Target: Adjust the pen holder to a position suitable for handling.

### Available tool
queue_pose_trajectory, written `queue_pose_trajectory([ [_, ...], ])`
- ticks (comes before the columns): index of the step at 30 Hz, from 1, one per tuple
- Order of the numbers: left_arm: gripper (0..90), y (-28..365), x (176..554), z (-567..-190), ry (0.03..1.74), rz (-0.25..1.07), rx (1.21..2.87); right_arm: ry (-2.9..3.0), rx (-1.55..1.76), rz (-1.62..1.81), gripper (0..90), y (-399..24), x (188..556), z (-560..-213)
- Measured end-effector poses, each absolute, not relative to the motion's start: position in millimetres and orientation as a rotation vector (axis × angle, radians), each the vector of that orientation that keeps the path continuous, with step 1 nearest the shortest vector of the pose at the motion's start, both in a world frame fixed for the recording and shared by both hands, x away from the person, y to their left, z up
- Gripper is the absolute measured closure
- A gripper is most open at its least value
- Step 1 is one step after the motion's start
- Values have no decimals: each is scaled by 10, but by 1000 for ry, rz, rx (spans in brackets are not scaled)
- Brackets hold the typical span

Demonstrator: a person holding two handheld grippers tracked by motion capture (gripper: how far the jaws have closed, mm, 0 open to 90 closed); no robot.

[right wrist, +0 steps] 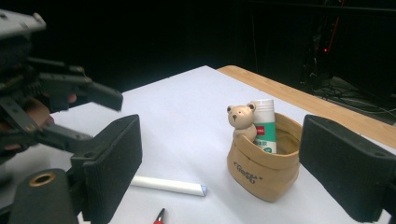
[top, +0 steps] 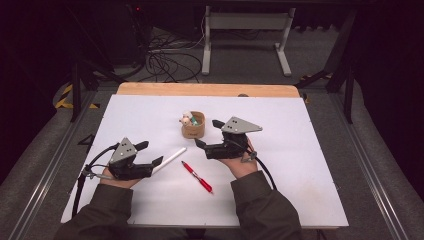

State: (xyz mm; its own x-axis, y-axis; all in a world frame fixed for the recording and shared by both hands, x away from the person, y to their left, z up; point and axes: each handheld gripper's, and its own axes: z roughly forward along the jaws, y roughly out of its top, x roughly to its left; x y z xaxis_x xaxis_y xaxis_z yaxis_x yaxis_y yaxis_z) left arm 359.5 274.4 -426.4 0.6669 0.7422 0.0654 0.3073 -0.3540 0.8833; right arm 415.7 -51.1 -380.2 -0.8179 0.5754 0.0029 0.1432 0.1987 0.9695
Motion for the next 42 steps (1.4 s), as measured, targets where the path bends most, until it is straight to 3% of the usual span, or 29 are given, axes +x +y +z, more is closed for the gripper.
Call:
queue_pose_trajectory([
  [18,404,2769,3635,-4489,891,489,2064,2108,629,1668,141,-515,4127,-3760],
  [42,463,2724,3707,-4679,936,428,2183,2113,626,1667,137,-534,4123,-3761],
])
